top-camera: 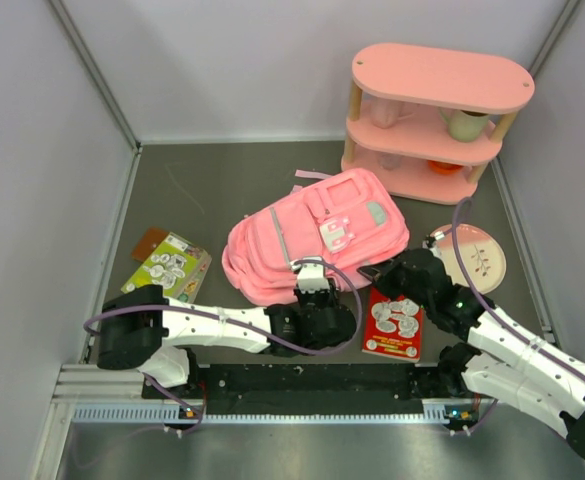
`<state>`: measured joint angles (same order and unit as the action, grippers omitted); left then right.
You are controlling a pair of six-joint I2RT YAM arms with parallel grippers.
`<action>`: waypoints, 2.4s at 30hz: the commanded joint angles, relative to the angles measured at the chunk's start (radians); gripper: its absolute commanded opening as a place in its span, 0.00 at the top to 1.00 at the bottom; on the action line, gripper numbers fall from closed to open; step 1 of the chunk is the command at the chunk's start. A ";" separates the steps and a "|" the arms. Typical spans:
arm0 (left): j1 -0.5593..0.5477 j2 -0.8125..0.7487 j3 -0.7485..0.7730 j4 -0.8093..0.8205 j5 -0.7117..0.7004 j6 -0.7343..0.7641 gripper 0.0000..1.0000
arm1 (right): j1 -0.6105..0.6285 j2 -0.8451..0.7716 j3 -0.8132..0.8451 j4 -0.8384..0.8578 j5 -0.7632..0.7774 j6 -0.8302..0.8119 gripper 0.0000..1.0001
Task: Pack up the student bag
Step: Unzip the student bag at the center of the board.
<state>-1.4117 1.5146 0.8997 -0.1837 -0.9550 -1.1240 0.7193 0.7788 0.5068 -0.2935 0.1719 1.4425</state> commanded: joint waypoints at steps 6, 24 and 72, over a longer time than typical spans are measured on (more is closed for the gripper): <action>0.033 -0.050 0.019 -0.017 -0.136 -0.028 0.84 | 0.029 -0.036 0.041 0.054 -0.045 0.006 1.00; 0.031 -0.255 -0.234 0.032 0.008 0.009 1.00 | -0.194 0.031 0.041 0.053 -0.083 -0.281 1.00; 0.022 -0.232 -0.203 0.314 0.360 0.302 1.00 | -0.150 0.031 -0.071 0.197 -0.413 -0.281 0.19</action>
<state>-1.3945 1.2751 0.6285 0.0032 -0.5903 -0.8715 0.5159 0.7856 0.4362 -0.2409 -0.2558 1.0607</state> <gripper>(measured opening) 0.037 0.862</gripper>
